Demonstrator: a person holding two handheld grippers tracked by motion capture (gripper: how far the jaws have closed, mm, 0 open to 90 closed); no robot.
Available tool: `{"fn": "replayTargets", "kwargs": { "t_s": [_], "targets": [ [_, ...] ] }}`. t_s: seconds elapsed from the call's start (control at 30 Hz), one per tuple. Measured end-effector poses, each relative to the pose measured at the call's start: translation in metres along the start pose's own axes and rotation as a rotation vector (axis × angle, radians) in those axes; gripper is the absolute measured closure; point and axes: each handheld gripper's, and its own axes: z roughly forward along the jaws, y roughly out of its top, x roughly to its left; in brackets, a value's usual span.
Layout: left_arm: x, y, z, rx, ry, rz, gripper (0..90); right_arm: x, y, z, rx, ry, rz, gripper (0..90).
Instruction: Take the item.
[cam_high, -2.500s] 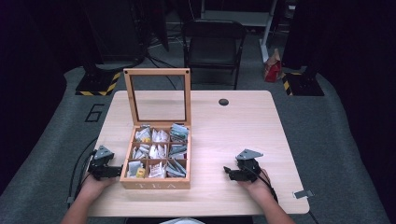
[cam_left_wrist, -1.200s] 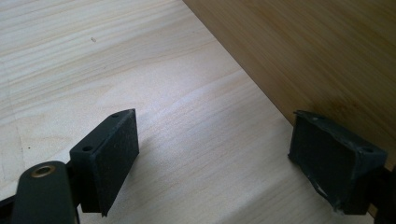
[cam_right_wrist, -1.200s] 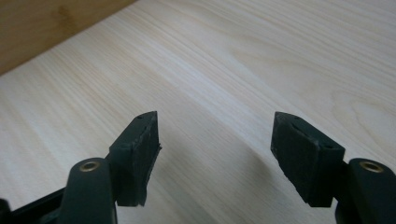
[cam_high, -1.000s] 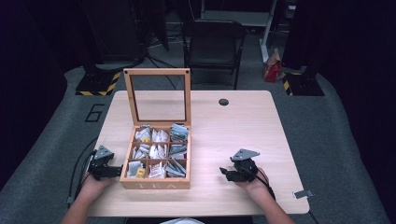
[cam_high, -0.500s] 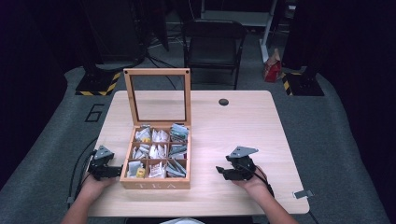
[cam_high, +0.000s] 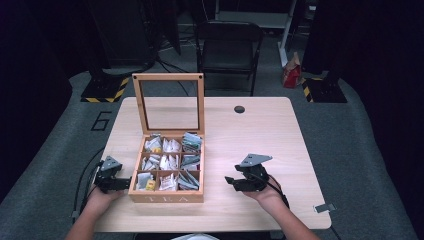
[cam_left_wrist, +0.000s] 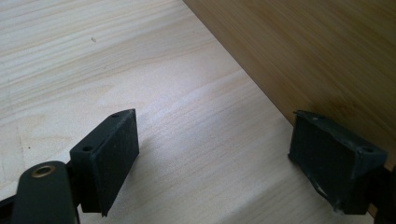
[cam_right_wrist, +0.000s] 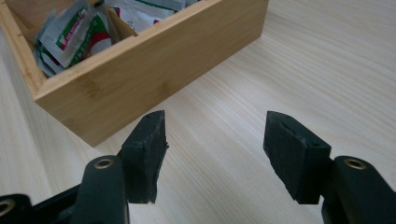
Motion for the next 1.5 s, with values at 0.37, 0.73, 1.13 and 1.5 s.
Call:
{"fn": "replayTargets", "kwargs": {
  "t_s": [0.37,0.73,1.13,1.5],
  "targets": [
    [0.0,0.0,0.0,0.0,0.0,0.0,15.4,0.011,0.017,-0.001,-0.013,0.025,-0.024,39.2],
    [0.0,0.0,0.0,0.0,0.0,0.0,15.4,0.019,0.031,-0.001,-0.022,0.044,-0.032,40.9],
    [0.0,0.0,0.0,0.0,0.0,0.0,15.4,0.026,0.042,0.002,-0.043,0.062,-0.023,42.9],
    [0.0,0.0,0.0,0.001,0.0,0.001,15.5,0.032,0.051,0.006,-0.049,0.081,-0.027,44.3]
  ]
}}
